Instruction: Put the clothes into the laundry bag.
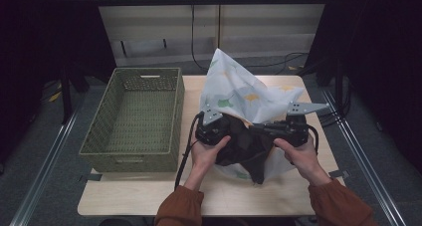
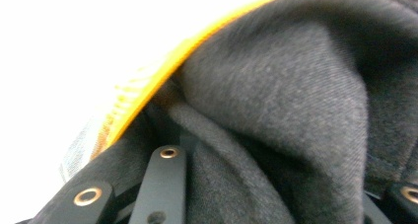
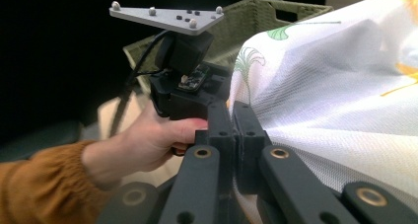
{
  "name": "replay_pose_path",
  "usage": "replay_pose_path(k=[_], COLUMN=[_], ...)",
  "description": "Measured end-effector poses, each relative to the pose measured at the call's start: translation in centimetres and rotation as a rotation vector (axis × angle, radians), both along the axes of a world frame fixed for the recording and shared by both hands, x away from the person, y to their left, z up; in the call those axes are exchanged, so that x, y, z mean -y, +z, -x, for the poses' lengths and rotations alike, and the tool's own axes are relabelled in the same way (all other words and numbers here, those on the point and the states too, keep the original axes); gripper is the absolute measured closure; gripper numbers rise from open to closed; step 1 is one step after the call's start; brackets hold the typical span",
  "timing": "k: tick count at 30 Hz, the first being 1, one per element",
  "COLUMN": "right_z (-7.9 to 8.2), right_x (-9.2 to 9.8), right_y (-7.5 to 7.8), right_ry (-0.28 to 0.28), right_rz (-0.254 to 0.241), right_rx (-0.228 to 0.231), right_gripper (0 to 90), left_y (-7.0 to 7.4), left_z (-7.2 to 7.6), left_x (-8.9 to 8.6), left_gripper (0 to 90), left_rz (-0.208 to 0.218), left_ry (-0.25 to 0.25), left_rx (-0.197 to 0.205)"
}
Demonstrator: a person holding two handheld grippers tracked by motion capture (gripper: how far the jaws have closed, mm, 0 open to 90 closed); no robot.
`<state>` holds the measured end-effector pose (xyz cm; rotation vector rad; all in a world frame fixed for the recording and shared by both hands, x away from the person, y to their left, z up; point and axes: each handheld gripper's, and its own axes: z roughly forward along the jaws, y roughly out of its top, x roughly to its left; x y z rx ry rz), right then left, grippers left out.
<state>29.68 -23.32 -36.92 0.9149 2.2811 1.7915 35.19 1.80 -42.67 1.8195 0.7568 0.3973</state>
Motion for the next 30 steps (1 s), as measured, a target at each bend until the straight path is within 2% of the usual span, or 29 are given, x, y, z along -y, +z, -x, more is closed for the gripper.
replay_pose_path(k=[4,5,6,9,11,13,17,18,20,22,23,26,27,30], right_z=[0.2,0.3,0.4,0.1,-0.1,-0.2,-0.4,-0.3,-0.3,-0.2,-0.1,0.4,0.7,1.4], right_x=[0.3,0.4,0.5,1.2,2.0,2.9,4.6,4.7,4.6,4.2,4.0,3.5,3.3,3.0], right_y=[1.7,2.0,2.2,1.2,-0.3,-1.6,-4.1,-4.6,-5.7,-6.1,-6.0,-5.0,-4.2,-2.3], right_ry=[0.006,0.012,-0.009,-0.044,-0.075,-0.109,-0.135,-0.147,-0.15,-0.144,-0.133,-0.104,-0.088,-0.064], right_rz=[-0.058,-0.07,-0.061,-0.012,0.06,0.092,0.152,0.19,0.23,0.257,0.251,0.225,0.202,0.138], right_rx=[0.014,0.02,0.039,0.056,0.036,0.016,-0.03,-0.036,-0.061,-0.069,-0.068,-0.054,-0.044,-0.009], right_gripper=[85.9,84.1,81.6,74.9,72.2,69.3,61.5,62.8,64.3,83.4,86.8,89.3,89.4,89.6], left_y=[1.9,2.4,2.6,2.4,1.7,1.1,0.7,0.6,0.7,1.0,1.0,2.0,2.3,3.2], left_z=[0.1,0.2,0.2,0.2,-0.1,-0.4,-1.0,-1.0,-1.2,-1.1,-1.0,-0.9,-0.9,-1.1], left_x=[-0.4,-0.5,-0.6,-0.7,-0.9,-1.1,-1.8,-1.8,-2.0,-2.0,-2.0,-2.4,-2.3,-2.3], left_gripper=[69.5,69.5,69.5,69.4,69.4,69.4,69.3,69.3,69.3,69.3,69.3,69.4,69.3,69.3], left_rz=[0.058,0.064,0.054,0.038,0.044,0.058,0.078,0.092,0.107,0.097,0.114,0.122,0.148,0.118], left_ry=[-0.017,-0.017,-0.016,-0.015,-0.011,-0.003,0.01,0.014,0.005,0.015,0.017,0.024,0.037,0.048], left_rx=[0.004,0.016,0.021,0.026,-0.001,-0.016,-0.047,-0.051,-0.052,-0.049,-0.045,-0.024,-0.022,0.01])
